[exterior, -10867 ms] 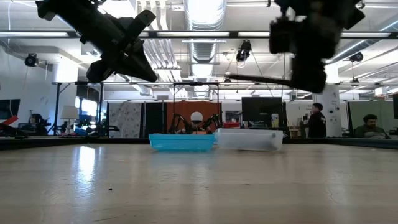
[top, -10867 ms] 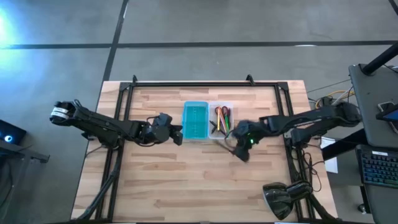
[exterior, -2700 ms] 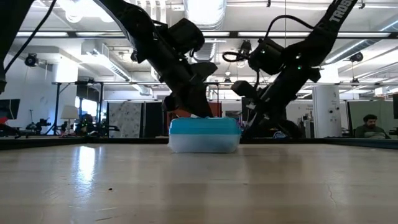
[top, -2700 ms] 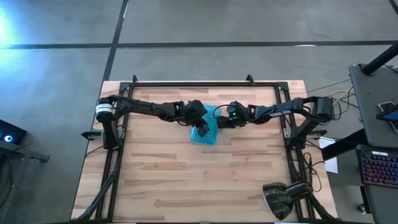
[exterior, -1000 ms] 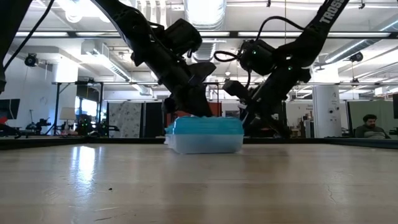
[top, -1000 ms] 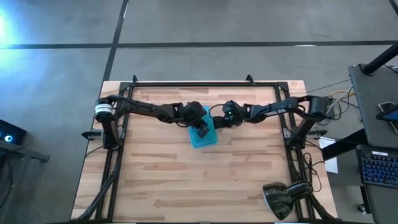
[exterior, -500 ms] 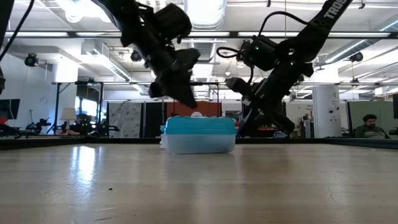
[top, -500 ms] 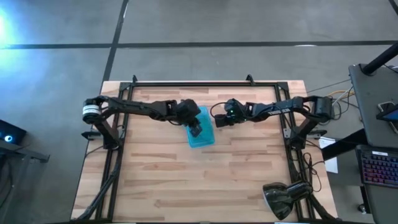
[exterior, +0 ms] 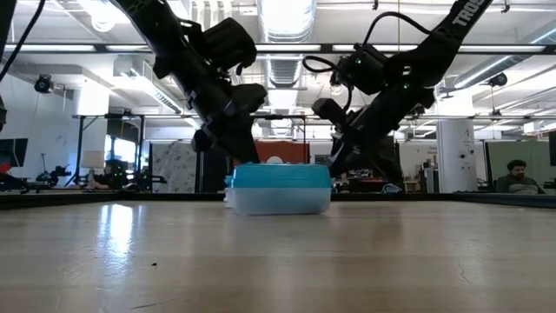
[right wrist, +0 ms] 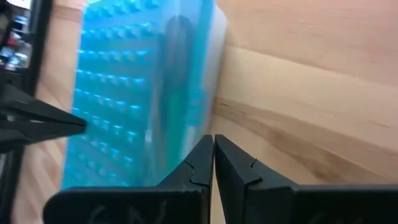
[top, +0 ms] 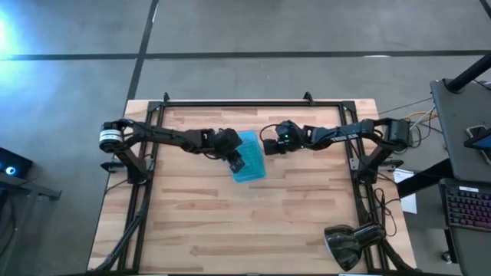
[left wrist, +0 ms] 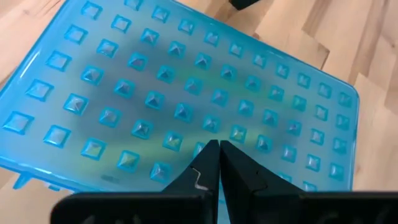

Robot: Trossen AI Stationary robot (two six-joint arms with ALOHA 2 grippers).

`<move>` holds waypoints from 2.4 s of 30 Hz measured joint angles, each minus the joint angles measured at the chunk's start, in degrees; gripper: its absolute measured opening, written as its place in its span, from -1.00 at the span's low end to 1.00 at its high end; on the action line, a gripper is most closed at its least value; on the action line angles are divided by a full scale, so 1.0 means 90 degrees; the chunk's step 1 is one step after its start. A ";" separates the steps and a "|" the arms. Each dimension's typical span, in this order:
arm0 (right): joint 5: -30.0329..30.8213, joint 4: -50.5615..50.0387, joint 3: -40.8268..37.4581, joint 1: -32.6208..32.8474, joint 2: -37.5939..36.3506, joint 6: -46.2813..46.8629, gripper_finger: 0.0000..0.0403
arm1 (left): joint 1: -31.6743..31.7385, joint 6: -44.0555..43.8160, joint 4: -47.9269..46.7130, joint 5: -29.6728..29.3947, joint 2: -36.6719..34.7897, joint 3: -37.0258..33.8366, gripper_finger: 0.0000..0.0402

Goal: Pick & place school supplies into a supply box
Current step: Close the supply box, then return to Home Position

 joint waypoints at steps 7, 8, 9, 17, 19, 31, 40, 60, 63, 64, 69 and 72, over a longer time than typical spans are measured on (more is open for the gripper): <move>-0.0002 0.0083 0.0005 0.0083 0.0153 0.0130 -0.96 | 0.0007 -0.0087 0.0216 0.0000 0.0014 -0.0043 -1.00; -0.0004 0.0114 0.0005 0.0113 0.0226 0.0176 -0.96 | 0.0007 -0.0087 0.0219 0.0000 0.0015 -0.0043 -1.00; -0.0019 0.0160 0.0005 0.0140 0.0305 0.0246 -0.96 | 0.0007 -0.0087 0.0221 0.0000 0.0015 -0.0043 -1.00; 0.0086 0.0656 -0.0005 0.0194 0.0535 0.0315 -0.96 | 0.0009 -0.0112 0.0302 -0.0005 0.0019 -0.0059 -1.00; 0.0093 0.0684 0.0010 0.0191 0.0535 0.0320 -0.96 | 0.0010 -0.0112 0.0302 -0.0012 0.0019 -0.0060 -1.00; -0.0009 0.0457 0.0565 0.0376 0.1044 0.0166 -0.96 | -0.0035 -0.0316 0.0306 0.0187 0.0442 -0.0012 -1.00; 0.0031 0.0154 0.0695 0.0415 0.0990 -0.0118 -0.96 | -0.0017 -0.0265 0.0401 0.0185 0.0450 -0.0026 -1.00; 0.2795 -0.1823 0.0916 0.0303 -0.1134 -0.2447 -0.96 | -0.0117 0.0072 -0.0526 -0.0401 -0.0197 0.1150 -1.00; 0.2391 -0.1791 0.0845 0.0381 -0.1918 -0.3302 -0.96 | -0.0284 0.0066 -0.0644 -0.0557 -0.0863 0.1169 -1.00; 0.2257 -0.1770 0.0742 0.0464 -0.2236 -0.3517 -0.96 | -0.0389 0.0060 -0.0745 -0.0670 -0.1145 0.1073 -1.00; 0.2417 -0.1574 -0.0641 0.1121 -0.4048 -0.3417 -0.96 | -0.1128 -0.0769 -0.0474 -0.1934 -0.2826 -0.0391 -1.00; 0.2388 -0.0954 -0.1344 0.1277 -0.4914 -0.3453 -0.96 | -0.1397 -0.0894 0.0673 -0.1934 -0.3805 -0.1407 -1.00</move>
